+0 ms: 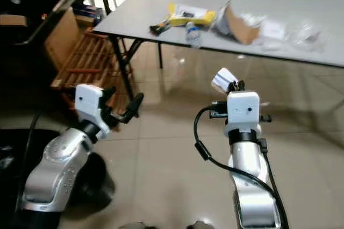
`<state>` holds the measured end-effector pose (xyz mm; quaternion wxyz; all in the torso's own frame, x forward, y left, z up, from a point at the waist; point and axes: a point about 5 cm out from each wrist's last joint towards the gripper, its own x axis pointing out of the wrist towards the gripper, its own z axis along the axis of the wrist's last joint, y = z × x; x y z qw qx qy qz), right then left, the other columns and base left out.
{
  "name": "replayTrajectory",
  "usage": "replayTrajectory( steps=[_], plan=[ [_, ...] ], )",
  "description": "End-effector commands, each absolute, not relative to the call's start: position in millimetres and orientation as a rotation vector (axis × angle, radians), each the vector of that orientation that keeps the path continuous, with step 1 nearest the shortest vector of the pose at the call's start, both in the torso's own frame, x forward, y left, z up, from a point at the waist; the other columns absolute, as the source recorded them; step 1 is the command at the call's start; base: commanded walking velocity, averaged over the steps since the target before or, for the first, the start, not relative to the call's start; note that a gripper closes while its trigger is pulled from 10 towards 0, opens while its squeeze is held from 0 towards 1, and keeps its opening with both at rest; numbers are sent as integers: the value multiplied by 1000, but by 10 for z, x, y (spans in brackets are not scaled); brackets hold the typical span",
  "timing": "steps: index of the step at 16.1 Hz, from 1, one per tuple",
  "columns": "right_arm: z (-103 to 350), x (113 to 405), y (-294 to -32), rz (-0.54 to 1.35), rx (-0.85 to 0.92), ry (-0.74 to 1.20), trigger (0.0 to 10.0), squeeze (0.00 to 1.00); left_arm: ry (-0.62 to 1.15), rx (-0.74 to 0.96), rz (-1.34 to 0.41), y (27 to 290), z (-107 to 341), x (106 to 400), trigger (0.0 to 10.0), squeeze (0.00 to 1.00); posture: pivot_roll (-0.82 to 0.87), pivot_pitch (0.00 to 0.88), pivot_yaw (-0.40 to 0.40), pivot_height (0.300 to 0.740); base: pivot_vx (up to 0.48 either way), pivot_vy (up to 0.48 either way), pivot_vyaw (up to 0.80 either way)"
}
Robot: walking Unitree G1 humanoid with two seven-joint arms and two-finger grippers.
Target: Picking trash to rubbish bin
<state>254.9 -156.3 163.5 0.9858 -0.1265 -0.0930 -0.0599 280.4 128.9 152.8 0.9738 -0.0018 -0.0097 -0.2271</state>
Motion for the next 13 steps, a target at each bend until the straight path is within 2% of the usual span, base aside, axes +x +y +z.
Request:
replayTrajectory(
  steps=[1, 13],
  plan=[
    [1656, 2554, -1590, -133, -244, -190, 10000, 0, -22, 21, -444, 1334, 1547, 2811, 10000, 0, -10, 99, 25, 740, 0, 480, 0],
    [1615, 2549, -1615, -141, -228, -170, 10000, 0, -19, 26, -448, 1326, 1529, 2813, 10000, 0, -13, 98, 24, 740, 0, 459, 0]
  ],
)
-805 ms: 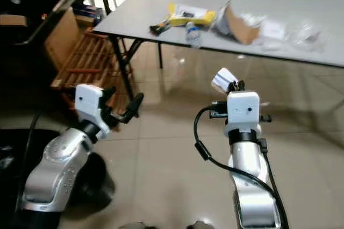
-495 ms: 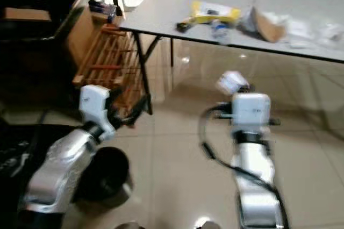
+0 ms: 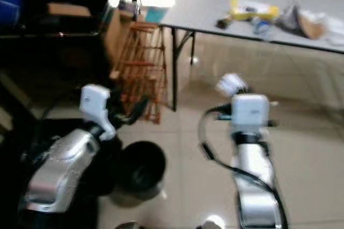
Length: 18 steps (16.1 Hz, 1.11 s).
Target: Picking trash to rubbish bin
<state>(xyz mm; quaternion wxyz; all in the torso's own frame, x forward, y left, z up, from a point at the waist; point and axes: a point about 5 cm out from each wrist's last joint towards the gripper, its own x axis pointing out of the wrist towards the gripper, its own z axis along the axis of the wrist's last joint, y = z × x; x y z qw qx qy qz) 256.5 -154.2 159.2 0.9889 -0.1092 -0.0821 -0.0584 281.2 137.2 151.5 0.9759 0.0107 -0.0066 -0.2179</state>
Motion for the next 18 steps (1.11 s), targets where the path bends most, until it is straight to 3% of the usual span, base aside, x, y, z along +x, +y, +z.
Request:
replayTrajectory(
  steps=[1, 11, 18],
  plan=[
    [1611, 2550, -1613, -141, -229, -169, 10000, 0, -29, 24, -454, 1319, 1537, 2812, 10000, 0, -13, 97, 25, 740, 0, 0, 0],
    [1551, 2557, -1608, -138, -219, -141, 10000, 0, -38, 37, -481, 1277, 1558, 2793, 10000, 0, -9, 100, 28, 740, 0, 0, 0],
    [1515, 2548, -1605, -135, -220, -124, 10000, 0, -33, 47, -494, 1247, 1540, 2779, 10000, 0, -11, 105, 27, 740, 0, 0, 751]
  ],
)
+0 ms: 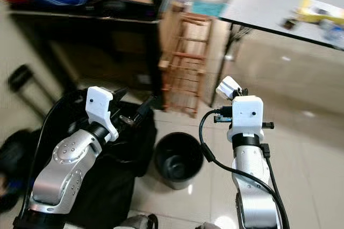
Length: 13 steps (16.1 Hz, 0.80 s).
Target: Picking trash to rubbish bin
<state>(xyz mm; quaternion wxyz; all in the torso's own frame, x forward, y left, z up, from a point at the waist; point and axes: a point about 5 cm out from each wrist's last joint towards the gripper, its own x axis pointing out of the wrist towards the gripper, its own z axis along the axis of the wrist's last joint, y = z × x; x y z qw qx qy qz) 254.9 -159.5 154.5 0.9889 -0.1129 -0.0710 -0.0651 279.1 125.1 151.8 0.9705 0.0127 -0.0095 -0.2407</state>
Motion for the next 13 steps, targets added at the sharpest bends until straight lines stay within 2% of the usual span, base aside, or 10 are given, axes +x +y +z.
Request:
replayTrajectory(
  steps=[1, 2, 13],
  plan=[
    [1512, 2552, -1604, -135, -221, -122, 10000, 0, -31, 47, -494, 1246, 1537, 2779, 10000, 0, -11, 105, 27, 740, 0, 0, 800],
    [1504, 2553, -1593, -132, -218, -118, 10000, 0, -26, 48, -496, 1243, 1523, 2775, 10000, 0, -8, 110, 27, 740, 0, 0, 800],
    [1446, 2632, -1592, -121, -222, -93, 10000, 0, 30, 60, -504, 1246, 1347, 2737, 10000, 0, 0, 125, 29, 740, 0, 0, 0]
  ],
)
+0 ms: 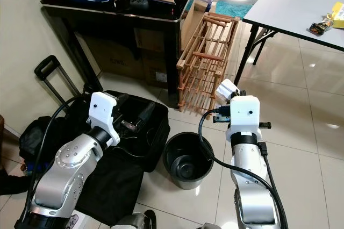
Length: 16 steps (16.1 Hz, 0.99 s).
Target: Picking trash to rubbish bin
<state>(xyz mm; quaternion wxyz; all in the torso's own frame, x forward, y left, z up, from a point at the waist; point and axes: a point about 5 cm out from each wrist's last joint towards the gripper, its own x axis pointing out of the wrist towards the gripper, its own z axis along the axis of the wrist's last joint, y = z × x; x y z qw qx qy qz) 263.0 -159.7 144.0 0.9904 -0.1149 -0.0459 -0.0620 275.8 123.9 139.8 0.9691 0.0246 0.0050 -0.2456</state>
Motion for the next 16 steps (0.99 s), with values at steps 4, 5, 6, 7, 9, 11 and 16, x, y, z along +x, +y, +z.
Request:
replayTrajectory(
  steps=[4, 5, 6, 7, 9, 11, 16],
  plan=[
    [1374, 2664, -1569, -125, -218, -68, 10000, 0, 75, 70, -497, 1274, 1193, 2740, 10000, 0, 2, 141, 24, 740, 0, 0, 727],
    [1349, 2686, -1574, -132, -216, -59, 10000, 0, 105, 59, -479, 1310, 1102, 2734, 10000, 0, 0, 145, 24, 740, 0, 0, 0],
    [1320, 2712, -1585, -138, -215, -50, 10000, 0, 124, 57, -465, 1340, 1031, 2731, 10000, 0, -2, 149, 23, 740, 0, 0, 0],
    [1283, 2729, -1606, -150, -215, -38, 10000, 0, 147, 44, -446, 1371, 961, 2725, 10000, 0, -3, 154, 24, 740, 0, 0, 0],
    [1215, 2744, -1640, -162, -222, -17, 10000, 0, 171, 44, -430, 1402, 892, 2722, 10000, 0, -2, 169, 23, 740, 0, 0, 0],
    [1136, 2716, -1670, -176, -222, 17, 10000, 0, 184, 53, -447, 1377, 865, 2702, 10000, 0, -1, 191, 24, 740, 0, 0, 0],
    [957, 2660, -1692, -212, -180, 95, 10000, 0, 260, 77, -521, 1311, 656, 2579, 10000, 0, 13, 241, 28, 740, 0, 0, 0]
  ],
)
